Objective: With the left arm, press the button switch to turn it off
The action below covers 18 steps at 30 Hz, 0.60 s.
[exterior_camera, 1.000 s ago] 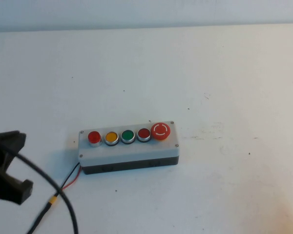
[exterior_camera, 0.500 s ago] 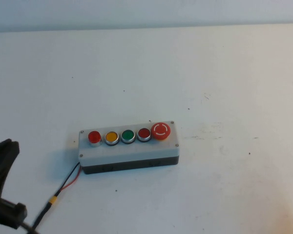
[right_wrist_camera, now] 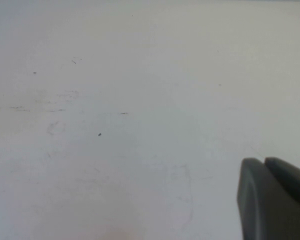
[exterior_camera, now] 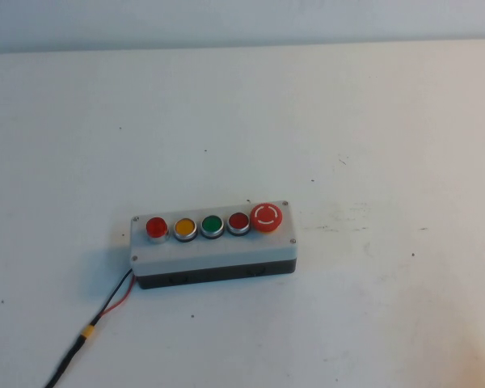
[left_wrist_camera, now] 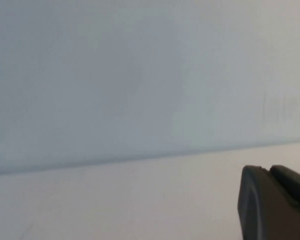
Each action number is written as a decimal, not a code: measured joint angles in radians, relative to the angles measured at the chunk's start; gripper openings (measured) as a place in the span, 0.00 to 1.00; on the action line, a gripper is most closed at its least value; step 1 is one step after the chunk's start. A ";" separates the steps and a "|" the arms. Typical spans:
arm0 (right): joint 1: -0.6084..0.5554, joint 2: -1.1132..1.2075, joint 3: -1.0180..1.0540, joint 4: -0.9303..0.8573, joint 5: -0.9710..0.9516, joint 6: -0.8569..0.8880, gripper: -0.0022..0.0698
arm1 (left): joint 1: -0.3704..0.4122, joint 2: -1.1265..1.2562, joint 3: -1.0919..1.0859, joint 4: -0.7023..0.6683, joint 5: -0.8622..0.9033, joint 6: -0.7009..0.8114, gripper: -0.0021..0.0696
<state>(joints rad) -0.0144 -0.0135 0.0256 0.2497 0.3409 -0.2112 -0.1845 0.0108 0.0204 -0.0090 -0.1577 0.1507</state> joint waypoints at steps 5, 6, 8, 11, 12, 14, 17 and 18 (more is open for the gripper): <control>0.000 0.000 0.000 0.000 0.000 0.000 0.01 | 0.000 -0.020 0.004 -0.004 0.224 -0.021 0.03; 0.000 0.000 0.000 0.000 0.000 0.000 0.01 | 0.000 -0.020 0.004 -0.004 0.285 -0.023 0.03; 0.000 0.000 0.000 0.000 0.000 0.000 0.01 | 0.000 -0.021 0.004 -0.004 0.405 -0.024 0.03; 0.000 0.000 0.000 0.000 0.000 0.000 0.01 | 0.000 -0.021 0.006 -0.004 0.524 -0.034 0.03; 0.000 0.000 0.000 0.000 0.000 0.000 0.01 | 0.000 -0.021 0.006 -0.004 0.541 -0.033 0.03; 0.000 0.000 0.000 0.000 0.000 0.000 0.01 | 0.000 -0.021 0.006 -0.004 0.545 -0.034 0.03; 0.000 0.000 0.000 0.000 0.000 0.000 0.01 | 0.000 -0.021 0.006 -0.004 0.545 -0.034 0.03; 0.000 0.000 0.000 0.000 0.000 0.000 0.01 | 0.000 -0.021 0.006 -0.004 0.545 -0.034 0.03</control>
<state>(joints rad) -0.0144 -0.0135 0.0256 0.2497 0.3409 -0.2112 -0.1845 -0.0104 0.0266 -0.0130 0.3872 0.1167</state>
